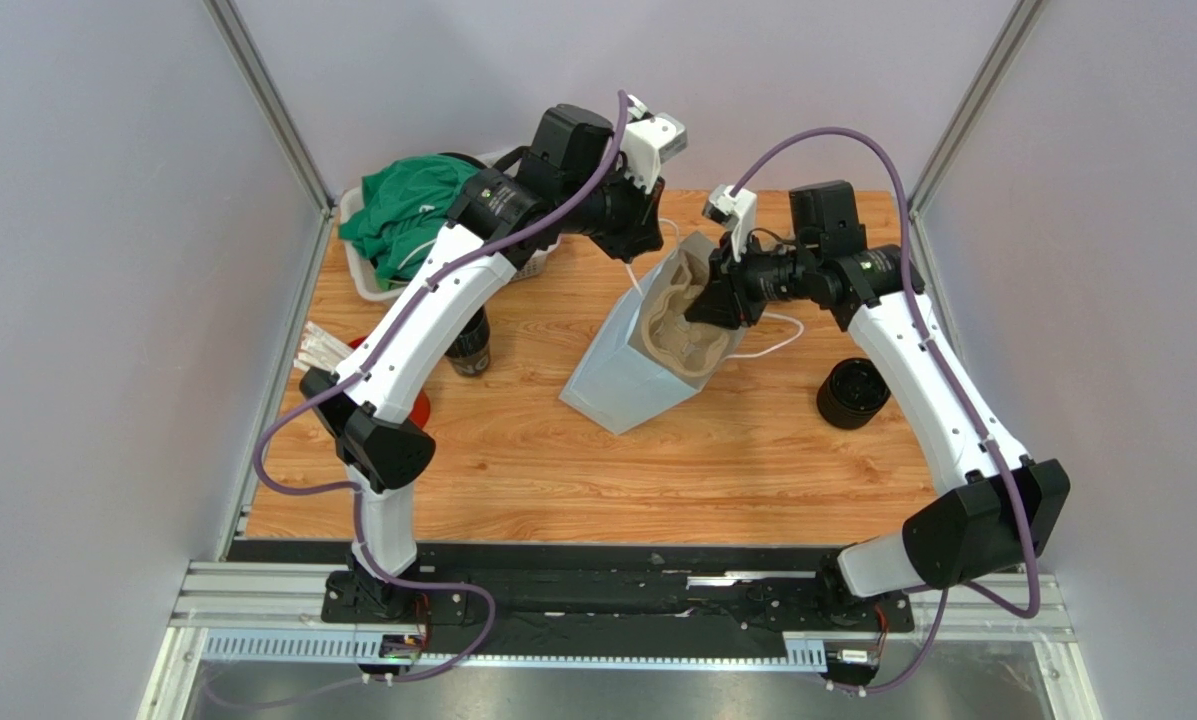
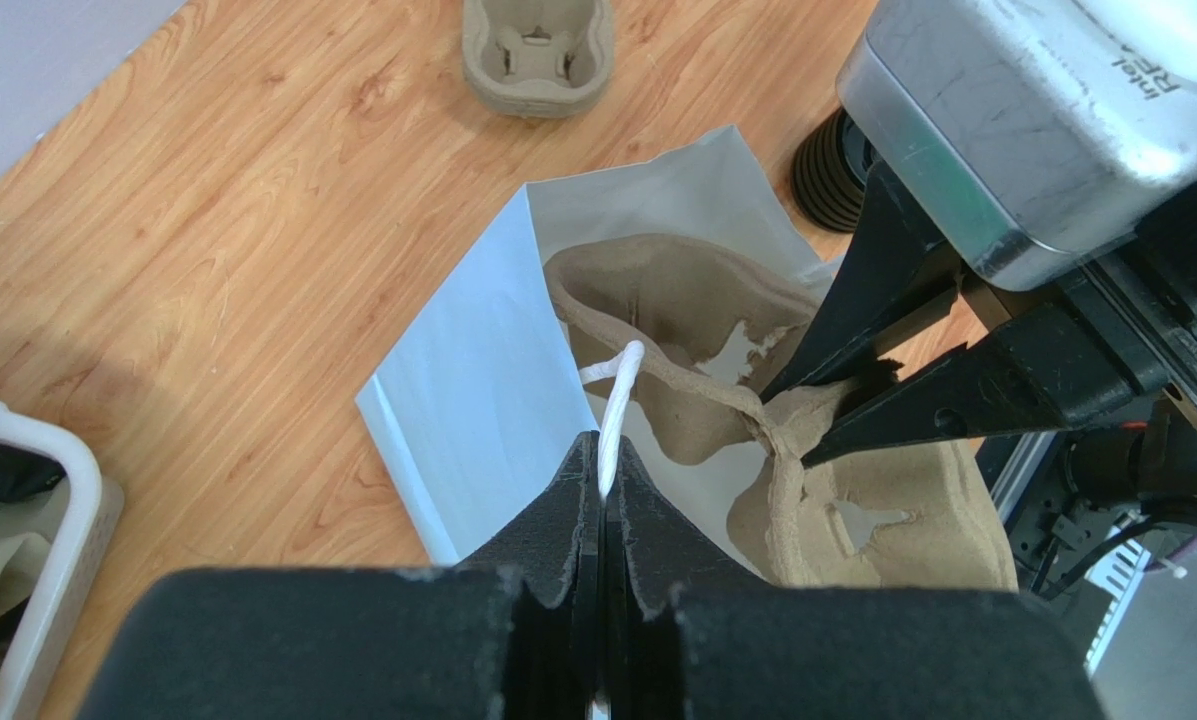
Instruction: Pack the takeout coffee
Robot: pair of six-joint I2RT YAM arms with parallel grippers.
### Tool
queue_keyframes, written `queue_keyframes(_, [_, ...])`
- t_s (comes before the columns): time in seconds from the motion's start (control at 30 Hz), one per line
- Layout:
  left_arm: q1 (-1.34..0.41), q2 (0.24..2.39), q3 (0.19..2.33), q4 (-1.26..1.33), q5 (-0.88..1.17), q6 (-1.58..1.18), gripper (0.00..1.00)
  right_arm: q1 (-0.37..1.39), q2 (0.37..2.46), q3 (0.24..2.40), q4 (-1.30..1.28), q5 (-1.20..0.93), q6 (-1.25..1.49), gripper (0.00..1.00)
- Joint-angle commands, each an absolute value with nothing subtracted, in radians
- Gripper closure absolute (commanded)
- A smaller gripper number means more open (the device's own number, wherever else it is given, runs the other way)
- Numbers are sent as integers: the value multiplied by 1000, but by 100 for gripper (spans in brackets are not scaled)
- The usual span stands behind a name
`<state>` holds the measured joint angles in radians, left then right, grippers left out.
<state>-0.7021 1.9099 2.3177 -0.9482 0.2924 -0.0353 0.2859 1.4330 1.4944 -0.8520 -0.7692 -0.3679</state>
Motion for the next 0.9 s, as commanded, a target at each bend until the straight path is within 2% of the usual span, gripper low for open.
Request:
queue_keyframes(0.0, [-709, 1891, 2327, -946, 284, -17, 100, 265, 1442, 1535, -839, -804, -419, 80])
queue_keyframes(0.6, [-707, 1882, 2319, -945, 221, -12, 100, 313, 1543, 1574, -749, -572, -426, 80])
queue_keyframes(0.87, [-655, 1875, 2295, -946, 230, -12, 100, 325, 1592, 1594, -756, -569, -460, 80])
